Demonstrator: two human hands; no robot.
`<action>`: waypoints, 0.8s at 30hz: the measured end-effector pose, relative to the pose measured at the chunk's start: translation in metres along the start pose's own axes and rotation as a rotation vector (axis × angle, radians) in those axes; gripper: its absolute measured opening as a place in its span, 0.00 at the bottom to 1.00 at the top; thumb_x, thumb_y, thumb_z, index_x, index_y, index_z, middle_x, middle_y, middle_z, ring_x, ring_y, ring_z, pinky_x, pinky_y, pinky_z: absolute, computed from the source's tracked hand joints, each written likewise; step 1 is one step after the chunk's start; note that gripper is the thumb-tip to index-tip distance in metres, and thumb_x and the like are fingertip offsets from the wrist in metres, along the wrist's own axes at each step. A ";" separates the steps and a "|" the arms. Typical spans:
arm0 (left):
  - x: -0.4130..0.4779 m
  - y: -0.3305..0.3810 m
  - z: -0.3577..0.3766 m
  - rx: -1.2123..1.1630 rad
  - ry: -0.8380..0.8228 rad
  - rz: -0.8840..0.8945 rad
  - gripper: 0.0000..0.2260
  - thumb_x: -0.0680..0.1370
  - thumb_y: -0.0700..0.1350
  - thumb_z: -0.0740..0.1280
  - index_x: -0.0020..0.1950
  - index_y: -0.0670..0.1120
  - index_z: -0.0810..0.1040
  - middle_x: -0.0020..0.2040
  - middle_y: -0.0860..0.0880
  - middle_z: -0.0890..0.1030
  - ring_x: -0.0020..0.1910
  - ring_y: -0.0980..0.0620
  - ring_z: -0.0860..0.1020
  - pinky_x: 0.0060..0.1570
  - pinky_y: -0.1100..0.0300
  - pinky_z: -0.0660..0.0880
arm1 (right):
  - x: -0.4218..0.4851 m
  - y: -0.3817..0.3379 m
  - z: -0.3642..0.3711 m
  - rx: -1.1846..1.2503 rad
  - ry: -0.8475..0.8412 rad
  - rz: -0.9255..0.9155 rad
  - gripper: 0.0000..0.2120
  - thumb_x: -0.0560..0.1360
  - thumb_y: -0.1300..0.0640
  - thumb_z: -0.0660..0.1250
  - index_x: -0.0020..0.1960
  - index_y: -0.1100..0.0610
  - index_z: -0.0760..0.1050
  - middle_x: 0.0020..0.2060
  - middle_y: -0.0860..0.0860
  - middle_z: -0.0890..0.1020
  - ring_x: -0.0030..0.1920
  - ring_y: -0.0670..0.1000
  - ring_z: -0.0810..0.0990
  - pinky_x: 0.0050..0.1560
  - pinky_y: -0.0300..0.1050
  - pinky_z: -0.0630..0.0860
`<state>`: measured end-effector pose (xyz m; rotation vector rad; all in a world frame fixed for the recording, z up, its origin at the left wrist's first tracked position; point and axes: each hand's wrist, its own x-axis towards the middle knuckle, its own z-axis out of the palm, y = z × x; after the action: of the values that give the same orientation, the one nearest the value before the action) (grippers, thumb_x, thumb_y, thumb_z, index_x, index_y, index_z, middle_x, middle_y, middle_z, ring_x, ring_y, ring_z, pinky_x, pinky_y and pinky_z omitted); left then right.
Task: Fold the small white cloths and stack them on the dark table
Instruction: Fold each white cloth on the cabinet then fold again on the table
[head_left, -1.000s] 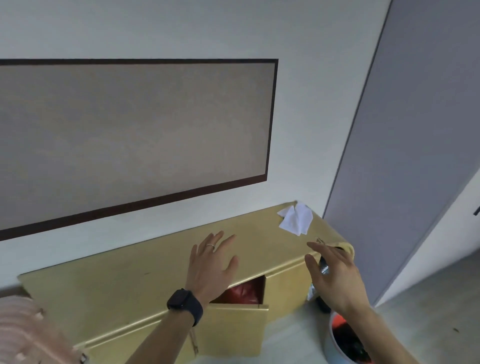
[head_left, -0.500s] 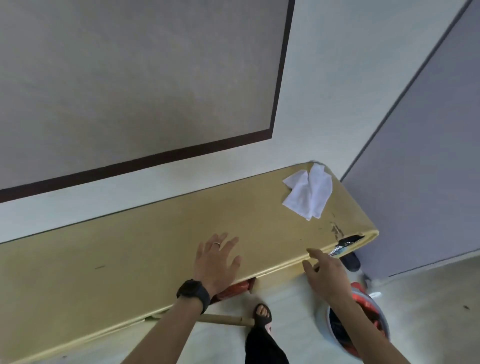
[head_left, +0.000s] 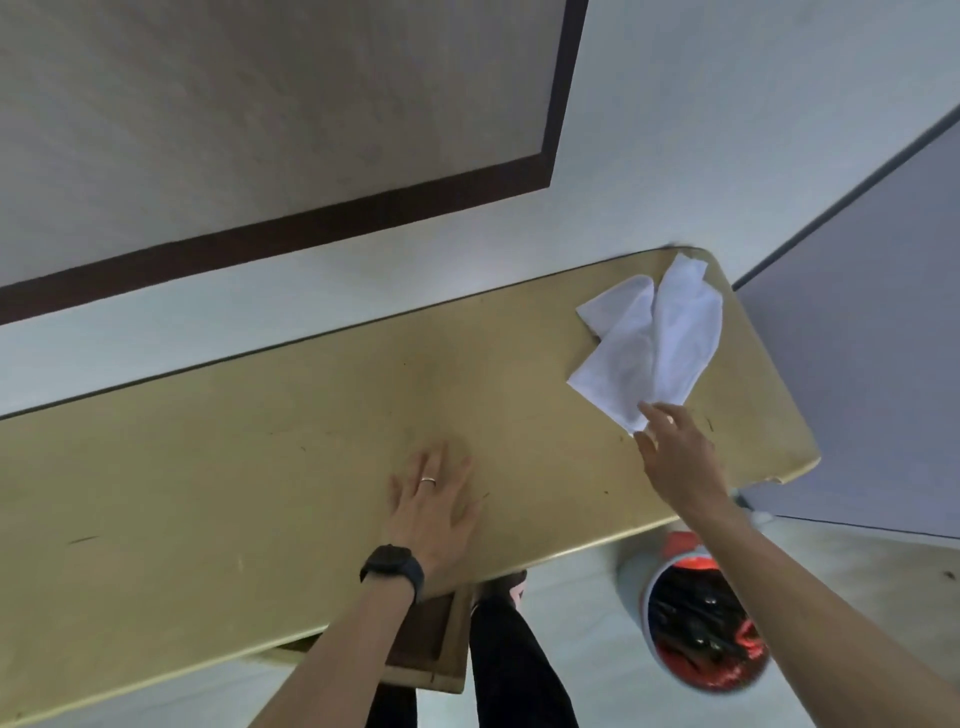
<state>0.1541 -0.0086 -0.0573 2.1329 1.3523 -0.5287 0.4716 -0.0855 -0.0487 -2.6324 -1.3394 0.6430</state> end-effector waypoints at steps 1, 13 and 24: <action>0.003 -0.002 0.005 0.011 -0.005 -0.003 0.29 0.81 0.65 0.49 0.77 0.67 0.36 0.80 0.53 0.35 0.79 0.46 0.37 0.75 0.37 0.38 | 0.004 0.002 0.002 -0.026 -0.005 -0.027 0.17 0.79 0.54 0.65 0.67 0.52 0.75 0.66 0.52 0.75 0.56 0.62 0.81 0.52 0.59 0.79; 0.004 0.004 -0.005 -0.014 -0.099 -0.043 0.32 0.80 0.65 0.52 0.78 0.65 0.37 0.79 0.55 0.31 0.78 0.49 0.32 0.73 0.36 0.35 | 0.014 -0.013 -0.018 0.036 0.091 -0.091 0.10 0.81 0.55 0.60 0.56 0.54 0.79 0.61 0.51 0.78 0.47 0.62 0.81 0.44 0.49 0.75; -0.060 0.083 -0.208 -0.461 0.483 0.372 0.22 0.77 0.58 0.69 0.70 0.56 0.74 0.64 0.57 0.79 0.63 0.56 0.73 0.66 0.55 0.69 | -0.056 -0.156 -0.148 0.440 0.140 -0.502 0.05 0.80 0.56 0.66 0.53 0.51 0.80 0.45 0.38 0.81 0.47 0.41 0.78 0.50 0.28 0.70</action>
<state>0.2121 0.0545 0.1586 2.1018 1.1193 0.4344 0.3887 -0.0235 0.1484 -1.8663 -1.5226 0.5802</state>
